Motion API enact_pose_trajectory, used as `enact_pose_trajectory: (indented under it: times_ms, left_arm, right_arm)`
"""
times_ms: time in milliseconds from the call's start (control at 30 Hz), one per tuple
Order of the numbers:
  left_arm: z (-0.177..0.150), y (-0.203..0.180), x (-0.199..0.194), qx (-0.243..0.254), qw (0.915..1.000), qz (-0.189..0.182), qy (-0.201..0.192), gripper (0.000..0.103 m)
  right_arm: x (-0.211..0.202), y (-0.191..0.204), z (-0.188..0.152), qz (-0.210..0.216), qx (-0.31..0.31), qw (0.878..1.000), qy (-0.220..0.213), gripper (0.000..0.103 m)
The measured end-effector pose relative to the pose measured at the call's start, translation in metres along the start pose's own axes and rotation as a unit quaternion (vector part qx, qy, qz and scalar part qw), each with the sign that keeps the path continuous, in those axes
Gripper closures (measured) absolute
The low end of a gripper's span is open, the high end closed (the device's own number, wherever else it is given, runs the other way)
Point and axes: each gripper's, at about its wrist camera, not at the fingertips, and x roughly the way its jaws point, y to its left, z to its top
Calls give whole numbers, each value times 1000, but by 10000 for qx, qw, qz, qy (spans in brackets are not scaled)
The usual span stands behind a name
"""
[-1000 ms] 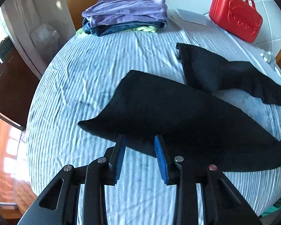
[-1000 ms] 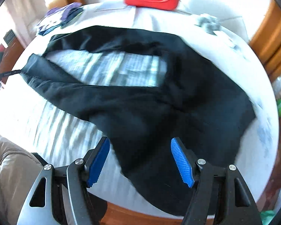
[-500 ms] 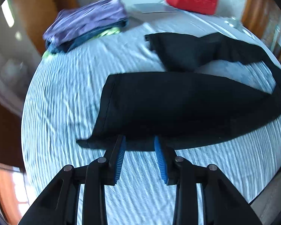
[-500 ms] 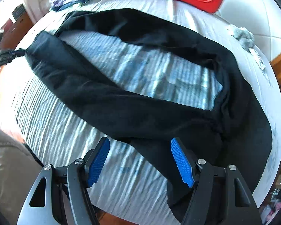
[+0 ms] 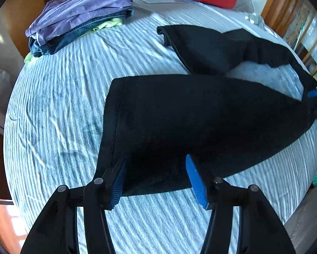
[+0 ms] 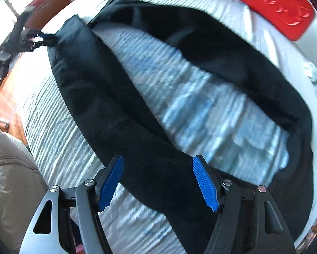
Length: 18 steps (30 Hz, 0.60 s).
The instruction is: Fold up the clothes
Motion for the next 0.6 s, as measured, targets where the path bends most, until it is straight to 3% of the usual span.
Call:
enact_pose_trajectory:
  times_ms: [33,100,133,200,367,433,500,600]
  left_arm:
    - [-1,-1,0,-78,9999,75,-78,55]
    - [-2,-4,-1,-201,9993,247,-170,97]
    - [-2,-5,0,-235,9990,347,-162,100]
    - [0,-9,-7,-310,9984,423,-222,103]
    - [22,-10,-68,-543,9918,392,-1085,103]
    - [41,0,-92,-726,9861,196,-1481,103]
    - [70,8,-99,-770,9818,177,-1727,103]
    - [113,15,-85,-754,9810,95,-1785,102]
  right_arm:
    - [8,1,0,-58,15,9999,115,36]
    - [25,2,1,-174,47,9993,342,53]
    - [22,4,1,-225,80,9993,280,58]
    - [16,8,0,-326,149,9992,154,92]
    - [-31,7,-10,-471,684,9953,-493,95]
    - [-57,0,-10,-624,854,9905,-883,96]
    - [-83,-21,-5,-667,1149,9821,-1334,103]
    - [-102,-67,14,-1213,1534,9659,-1695,103]
